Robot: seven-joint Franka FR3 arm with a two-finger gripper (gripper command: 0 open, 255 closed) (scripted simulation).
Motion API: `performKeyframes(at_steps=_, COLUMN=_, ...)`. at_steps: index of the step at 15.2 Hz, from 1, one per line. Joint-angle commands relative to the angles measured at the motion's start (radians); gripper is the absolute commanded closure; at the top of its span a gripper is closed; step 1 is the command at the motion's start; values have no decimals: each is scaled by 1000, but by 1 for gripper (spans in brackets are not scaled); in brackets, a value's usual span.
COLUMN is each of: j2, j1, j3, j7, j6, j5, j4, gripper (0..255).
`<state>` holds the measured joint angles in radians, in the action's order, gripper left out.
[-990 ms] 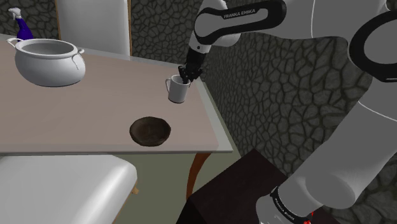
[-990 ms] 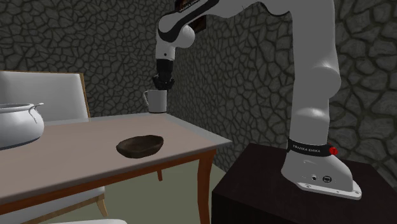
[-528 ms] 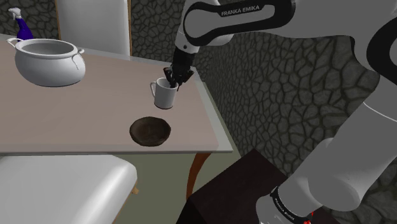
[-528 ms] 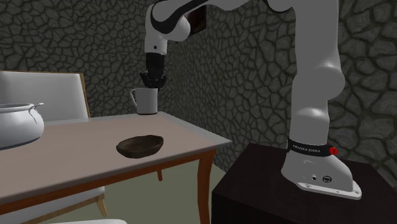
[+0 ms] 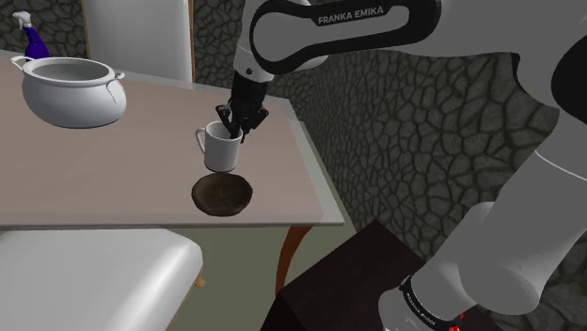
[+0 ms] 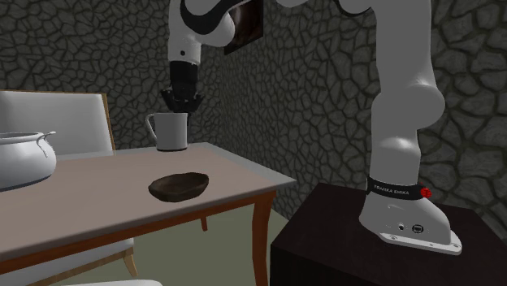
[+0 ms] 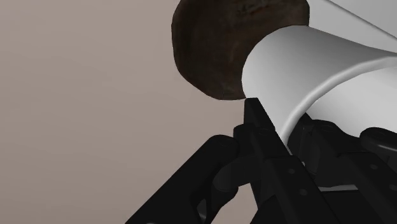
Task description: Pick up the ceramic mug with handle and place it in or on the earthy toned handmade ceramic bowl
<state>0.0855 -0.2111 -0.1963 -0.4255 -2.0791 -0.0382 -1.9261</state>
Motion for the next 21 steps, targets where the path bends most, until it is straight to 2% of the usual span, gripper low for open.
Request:
performKeyframes(at_steps=1, j2=4, j1=-2, j3=-1, j7=-3, j6=-26, j5=1, j4=-22, gripper=255)
performKeyframes(at_steps=16, j2=89, j1=-6, j3=1, j7=-7, j6=-216, j5=17, j4=-128, gripper=255)
performKeyframes(at_steps=21, j2=89, j1=-6, j3=1, j7=-7, j6=-216, j5=17, j4=-128, gripper=255)
